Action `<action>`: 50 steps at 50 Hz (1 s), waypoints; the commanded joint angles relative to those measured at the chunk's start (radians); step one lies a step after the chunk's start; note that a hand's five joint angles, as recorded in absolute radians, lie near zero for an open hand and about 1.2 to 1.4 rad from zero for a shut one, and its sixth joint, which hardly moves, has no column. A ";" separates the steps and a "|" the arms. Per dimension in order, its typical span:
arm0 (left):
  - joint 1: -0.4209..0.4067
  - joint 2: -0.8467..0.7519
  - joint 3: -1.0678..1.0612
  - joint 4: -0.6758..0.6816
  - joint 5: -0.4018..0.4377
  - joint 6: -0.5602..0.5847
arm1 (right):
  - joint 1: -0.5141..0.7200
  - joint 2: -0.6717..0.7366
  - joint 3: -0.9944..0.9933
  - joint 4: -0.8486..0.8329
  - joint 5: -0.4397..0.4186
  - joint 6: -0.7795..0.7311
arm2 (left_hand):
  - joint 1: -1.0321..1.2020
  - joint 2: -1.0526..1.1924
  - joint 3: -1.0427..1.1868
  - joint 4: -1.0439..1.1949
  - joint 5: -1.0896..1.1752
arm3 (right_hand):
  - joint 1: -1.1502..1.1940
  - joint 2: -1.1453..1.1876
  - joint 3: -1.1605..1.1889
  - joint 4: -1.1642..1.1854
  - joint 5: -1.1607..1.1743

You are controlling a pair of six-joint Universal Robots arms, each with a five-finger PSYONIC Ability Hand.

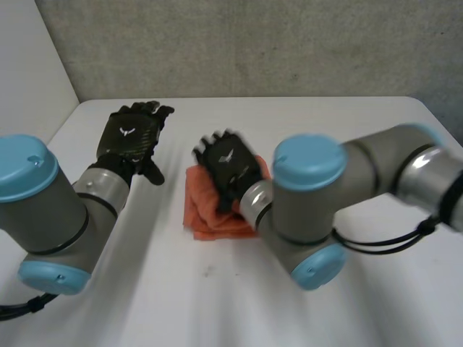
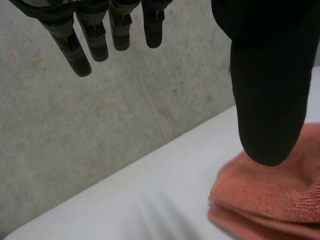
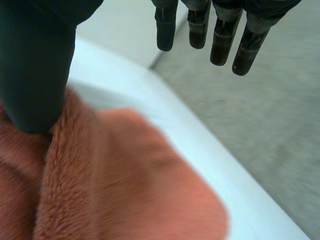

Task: Fold the laundry

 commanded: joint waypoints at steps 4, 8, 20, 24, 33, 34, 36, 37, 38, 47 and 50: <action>-0.108 -0.153 0.198 -0.010 0.007 -0.109 | -0.138 -0.157 0.086 0.026 -0.013 0.374 | 0.020 0.034 0.033 0.033 0.005 | -0.038 -0.048 -0.040 -0.061 -0.072; -0.149 -0.244 0.261 -0.058 0.007 -0.144 | -0.179 -0.084 0.068 0.072 -0.027 0.374 | 0.023 0.037 0.036 0.036 0.008 | -0.038 -0.048 -0.040 -0.061 -0.072; -0.162 -0.341 0.275 -0.139 -0.010 -0.144 | -0.205 0.067 0.024 0.126 -0.042 0.371 | 0.023 0.037 0.036 0.036 0.008 | -0.038 -0.048 -0.040 -0.061 -0.072; -0.130 -0.343 0.252 -0.171 -0.032 -0.128 | -0.217 0.090 0.007 0.140 -0.044 0.351 | 0.014 0.028 0.027 0.027 -0.001 | -0.038 -0.048 -0.040 -0.061 -0.072; -0.124 -0.323 0.229 -0.228 -0.039 -0.020 | -0.234 0.064 -0.009 0.144 -0.041 0.311 | 0.000 0.014 0.012 0.012 -0.015 | -0.038 -0.048 -0.040 -0.061 -0.072; -0.124 -0.301 0.228 -0.228 -0.039 0.001 | -0.234 0.043 -0.009 0.144 -0.041 0.311 | 0.000 0.014 0.012 0.012 -0.015 | -0.038 -0.048 -0.040 -0.061 -0.072; -0.125 -0.273 0.228 -0.227 -0.039 0.018 | -0.234 0.010 -0.009 0.144 -0.042 0.311 | 0.000 0.014 0.012 0.012 -0.015 | -0.038 -0.048 -0.040 -0.061 -0.072; -0.125 -0.240 0.229 -0.227 -0.038 0.023 | -0.236 -0.026 -0.007 0.143 -0.041 0.311 | 0.000 0.014 0.012 0.012 -0.015 | -0.038 -0.048 -0.040 -0.061 -0.072; -0.125 -0.240 0.229 -0.227 -0.038 0.023 | -0.236 -0.027 -0.007 0.143 -0.041 0.311 | 0.000 0.014 0.012 0.012 -0.015 | -0.038 -0.048 -0.040 -0.061 -0.072; -0.119 0.005 0.275 -0.231 -0.039 0.011 | -0.290 -0.318 0.034 0.121 0.068 0.309 | 0.003 0.016 0.015 0.015 -0.012 | -0.038 -0.048 -0.040 -0.061 -0.072; -0.098 0.077 0.280 -0.240 -0.038 -0.009 | -0.319 -0.411 0.063 0.103 0.122 0.297 | 0.011 0.025 0.024 0.024 -0.004 | -0.038 -0.048 -0.040 -0.061 -0.072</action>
